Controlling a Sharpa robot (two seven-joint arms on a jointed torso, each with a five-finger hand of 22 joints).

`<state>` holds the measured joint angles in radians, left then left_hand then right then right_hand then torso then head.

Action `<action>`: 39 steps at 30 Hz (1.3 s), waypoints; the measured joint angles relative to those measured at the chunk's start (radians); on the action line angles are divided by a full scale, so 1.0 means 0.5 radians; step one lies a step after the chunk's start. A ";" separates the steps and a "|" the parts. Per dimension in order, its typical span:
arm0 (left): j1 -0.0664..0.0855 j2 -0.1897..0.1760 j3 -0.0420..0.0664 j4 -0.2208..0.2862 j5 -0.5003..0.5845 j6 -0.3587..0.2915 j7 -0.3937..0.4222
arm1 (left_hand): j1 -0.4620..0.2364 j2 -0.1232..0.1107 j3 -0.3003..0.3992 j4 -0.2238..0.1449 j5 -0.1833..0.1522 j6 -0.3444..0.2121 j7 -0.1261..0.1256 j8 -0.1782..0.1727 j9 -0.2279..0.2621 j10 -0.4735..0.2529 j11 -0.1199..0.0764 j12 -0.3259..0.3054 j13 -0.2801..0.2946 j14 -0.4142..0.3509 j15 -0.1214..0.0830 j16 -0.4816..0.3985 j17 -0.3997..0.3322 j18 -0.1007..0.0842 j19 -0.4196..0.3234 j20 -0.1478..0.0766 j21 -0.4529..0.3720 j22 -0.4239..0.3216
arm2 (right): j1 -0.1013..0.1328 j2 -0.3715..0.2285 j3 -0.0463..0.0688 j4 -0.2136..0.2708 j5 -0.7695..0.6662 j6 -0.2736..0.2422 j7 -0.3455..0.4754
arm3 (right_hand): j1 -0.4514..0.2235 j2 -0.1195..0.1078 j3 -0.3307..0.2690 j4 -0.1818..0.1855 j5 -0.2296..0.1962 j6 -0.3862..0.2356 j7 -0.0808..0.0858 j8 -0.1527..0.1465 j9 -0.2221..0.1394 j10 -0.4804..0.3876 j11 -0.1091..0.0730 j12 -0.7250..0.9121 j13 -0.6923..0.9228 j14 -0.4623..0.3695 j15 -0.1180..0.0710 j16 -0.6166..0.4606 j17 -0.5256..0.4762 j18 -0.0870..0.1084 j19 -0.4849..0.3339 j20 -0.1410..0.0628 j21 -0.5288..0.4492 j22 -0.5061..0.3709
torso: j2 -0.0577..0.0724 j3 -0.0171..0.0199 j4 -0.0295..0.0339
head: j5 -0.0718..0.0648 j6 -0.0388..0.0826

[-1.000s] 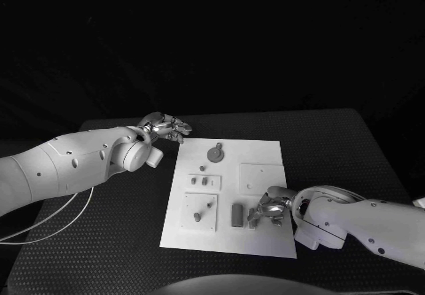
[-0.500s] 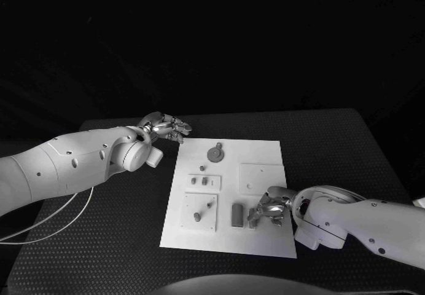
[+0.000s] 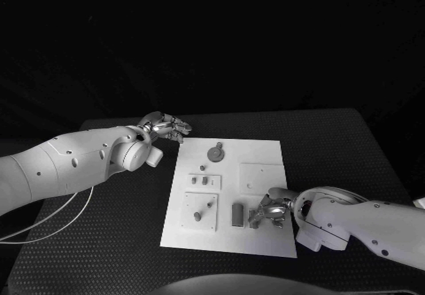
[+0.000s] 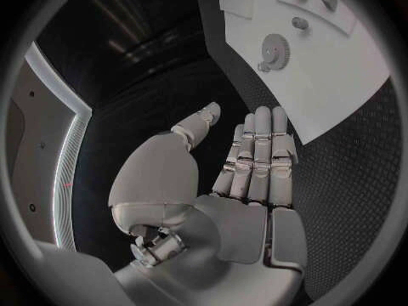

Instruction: Assemble the parts on the task board

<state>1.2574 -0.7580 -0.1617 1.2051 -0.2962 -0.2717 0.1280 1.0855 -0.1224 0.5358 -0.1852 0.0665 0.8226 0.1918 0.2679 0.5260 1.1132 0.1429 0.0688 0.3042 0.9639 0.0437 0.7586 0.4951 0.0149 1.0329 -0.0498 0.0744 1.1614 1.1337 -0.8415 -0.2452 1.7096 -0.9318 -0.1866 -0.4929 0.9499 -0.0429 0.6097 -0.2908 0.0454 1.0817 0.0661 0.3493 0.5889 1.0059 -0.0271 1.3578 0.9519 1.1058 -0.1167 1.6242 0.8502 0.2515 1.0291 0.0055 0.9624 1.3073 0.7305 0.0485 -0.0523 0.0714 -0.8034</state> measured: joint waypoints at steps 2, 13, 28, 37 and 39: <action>0.000 0.000 0.000 0.000 0.000 0.000 0.000 | 0.000 0.000 0.000 0.000 0.000 0.000 0.000 0.000 0.000 0.000 0.000 0.000 0.000 0.000 0.000 0.000 0.000 0.000 0.000 0.000 0.000 0.000 | 0.000 -0.003 0.000 0.000 0.000 0.004 0.005 | 0.000 0.000 0.001 -0.001 0.000 0.000 0.000 0.000 0.000 0.000 0.000 0.000 0.000 0.000 0.000 0.000 0.000 0.000 0.000 0.000 0.000 0.000 | 0.000 0.0000 0.000 | 0.000 0.000; -0.001 0.002 -0.001 0.000 0.000 0.000 0.000 | 0.000 0.000 0.000 0.000 0.000 0.000 0.000 0.000 0.000 0.000 0.000 0.000 0.000 0.000 0.000 0.000 0.002 0.000 0.000 0.000 0.000 0.002 | -0.001 0.003 -0.001 0.000 -0.002 0.014 0.010 | 0.000 0.000 0.001 -0.002 0.004 0.004 -0.003 -0.001 0.009 0.000 0.000 -0.008 0.001 0.001 0.001 0.000 0.001 0.000 0.000 0.000 0.000 0.000 | 0.000 -0.0002 -0.001 | -0.002 0.006; 0.000 0.002 -0.001 0.000 0.000 0.000 0.000 | 0.000 0.000 0.000 0.000 0.000 0.000 0.000 0.000 0.000 0.000 0.000 0.000 0.000 0.000 0.000 -0.007 0.001 0.000 0.000 0.000 0.000 0.001 | -0.001 0.017 -0.001 -0.021 0.005 0.011 0.006 | -0.007 0.007 0.000 -0.007 0.004 0.005 -0.004 0.000 0.006 0.001 0.000 -0.008 0.001 -0.004 -0.003 -0.007 0.002 -0.005 0.008 0.007 0.000 0.000 | 0.001 -0.0015 0.001 | -0.005 0.010; 0.000 0.003 -0.001 0.000 0.000 0.000 0.000 | 0.000 0.000 0.000 0.000 0.000 0.000 0.000 0.000 0.000 0.000 0.000 0.000 0.000 0.000 0.000 -0.007 0.003 0.000 0.000 0.000 0.000 0.001 | 0.001 0.027 -0.001 -0.033 0.013 0.009 -0.001 | -0.035 0.035 -0.002 -0.009 0.004 0.005 -0.002 0.000 0.004 0.001 0.000 -0.016 0.006 0.002 -0.009 -0.007 0.002 -0.006 0.020 0.009 -0.009 -0.003 | 0.001 -0.0013 0.001 | -0.005 0.009; 0.000 0.003 -0.001 0.000 0.000 0.000 0.000 | 0.000 0.000 0.000 0.000 0.000 0.000 0.000 0.000 0.000 0.000 0.000 0.000 0.000 0.000 0.000 -0.007 0.003 0.000 0.000 0.000 0.000 0.001 | 0.001 0.028 -0.001 -0.034 0.015 0.009 -0.002 | -0.035 0.035 -0.002 -0.009 0.004 0.005 -0.002 0.000 0.003 0.001 0.000 -0.016 0.006 0.002 -0.009 -0.007 0.002 -0.006 0.022 0.008 -0.009 -0.004 | 0.001 -0.0004 0.001 | -0.006 0.009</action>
<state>1.2573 -0.7567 -0.1621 1.2051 -0.2964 -0.2716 0.1278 1.0855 -0.1224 0.5358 -0.1852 0.0666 0.8225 0.1917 0.2678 0.5260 1.1134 0.1426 0.0688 0.3042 0.9639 0.0437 0.7549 0.4966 0.0149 1.0329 -0.0499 0.0744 1.1619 1.1341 -0.8276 -0.2457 1.6925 -0.9242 -0.1820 -0.4939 0.9326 -0.0256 0.6086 -0.2952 0.0472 1.0841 0.0652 0.3494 0.5906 1.0062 -0.0271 1.3500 0.9547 1.1069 -0.1210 1.6206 0.8513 0.2487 1.0404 0.0093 0.9581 1.3050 0.7308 0.0483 -0.0519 0.0685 -0.7989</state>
